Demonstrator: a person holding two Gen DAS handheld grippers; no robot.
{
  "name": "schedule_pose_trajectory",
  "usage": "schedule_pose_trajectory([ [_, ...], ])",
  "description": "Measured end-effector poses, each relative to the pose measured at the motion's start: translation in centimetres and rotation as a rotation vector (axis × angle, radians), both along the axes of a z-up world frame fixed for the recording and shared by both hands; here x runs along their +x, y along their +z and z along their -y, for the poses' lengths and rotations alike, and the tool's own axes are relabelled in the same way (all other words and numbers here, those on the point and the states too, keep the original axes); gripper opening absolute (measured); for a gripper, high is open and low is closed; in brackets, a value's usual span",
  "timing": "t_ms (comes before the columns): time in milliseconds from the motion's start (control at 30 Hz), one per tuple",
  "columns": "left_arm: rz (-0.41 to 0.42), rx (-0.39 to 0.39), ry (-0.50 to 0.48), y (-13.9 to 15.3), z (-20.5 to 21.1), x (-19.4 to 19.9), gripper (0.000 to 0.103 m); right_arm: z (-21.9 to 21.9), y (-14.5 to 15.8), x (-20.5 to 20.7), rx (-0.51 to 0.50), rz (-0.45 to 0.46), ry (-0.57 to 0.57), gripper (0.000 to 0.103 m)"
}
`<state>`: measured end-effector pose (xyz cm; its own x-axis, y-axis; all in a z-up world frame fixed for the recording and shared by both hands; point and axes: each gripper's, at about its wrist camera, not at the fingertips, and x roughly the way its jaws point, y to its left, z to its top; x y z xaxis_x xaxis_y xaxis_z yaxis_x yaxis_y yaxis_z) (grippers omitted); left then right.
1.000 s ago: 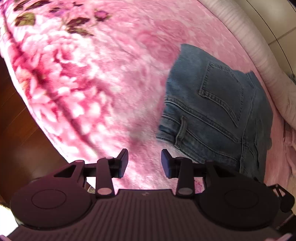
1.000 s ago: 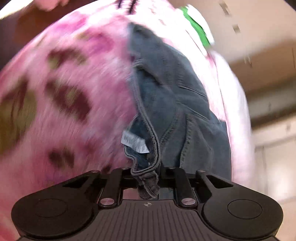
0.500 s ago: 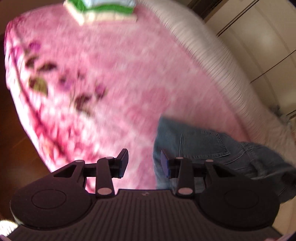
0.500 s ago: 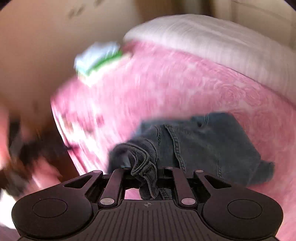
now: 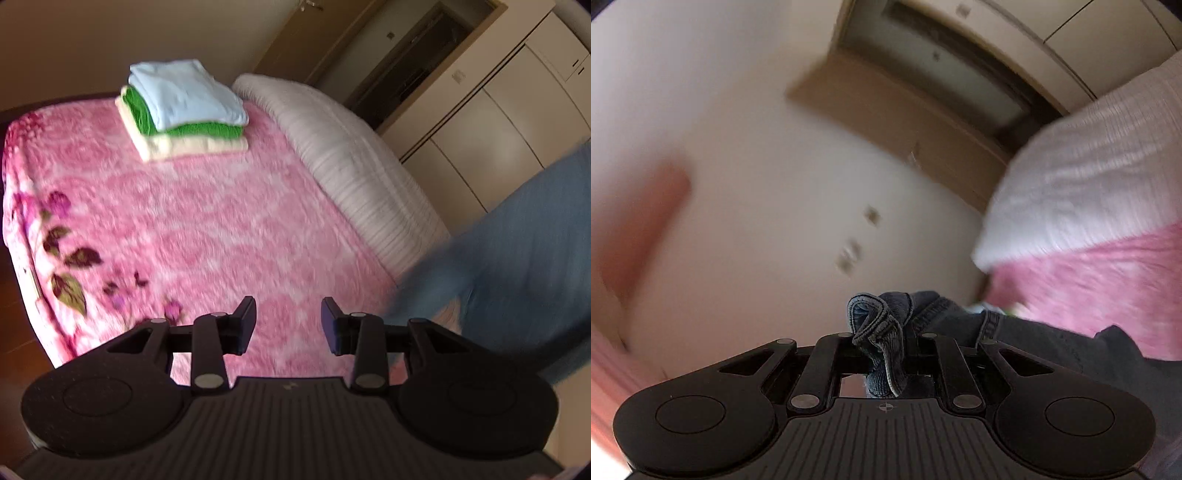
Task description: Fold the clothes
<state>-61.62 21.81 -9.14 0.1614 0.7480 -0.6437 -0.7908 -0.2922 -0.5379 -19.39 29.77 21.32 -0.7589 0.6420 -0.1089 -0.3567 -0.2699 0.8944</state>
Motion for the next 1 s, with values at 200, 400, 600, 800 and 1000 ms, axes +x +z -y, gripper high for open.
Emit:
schedule_pose_trajectory([
  [200, -0.002, -0.007, -0.033, -0.3, 0.2, 1.3, 0.033, 3.8, -1.8, 12.9, -0.153, -0.257, -0.482, 0.012],
  [400, -0.029, -0.124, -0.170, -2.9, 0.3, 6.2, 0.033, 15.6, -17.0, 26.4, -0.797, -0.052, -0.973, 0.038],
  [600, -0.110, -0.205, -0.335, -4.5, -0.5, 13.8, 0.033, 26.8, -30.3, 31.4, -1.204, 0.004, -1.039, 0.039],
  [800, -0.213, -0.249, -0.451, -5.9, -1.1, 21.0, 0.034, 31.6, -31.4, 32.1, -1.090, 0.051, -0.959, 0.039],
  [1000, -0.322, -0.298, -0.499, -9.5, -1.1, 23.6, 0.034, 30.3, -34.0, 31.9, -0.984, 0.259, -0.873, 0.039],
])
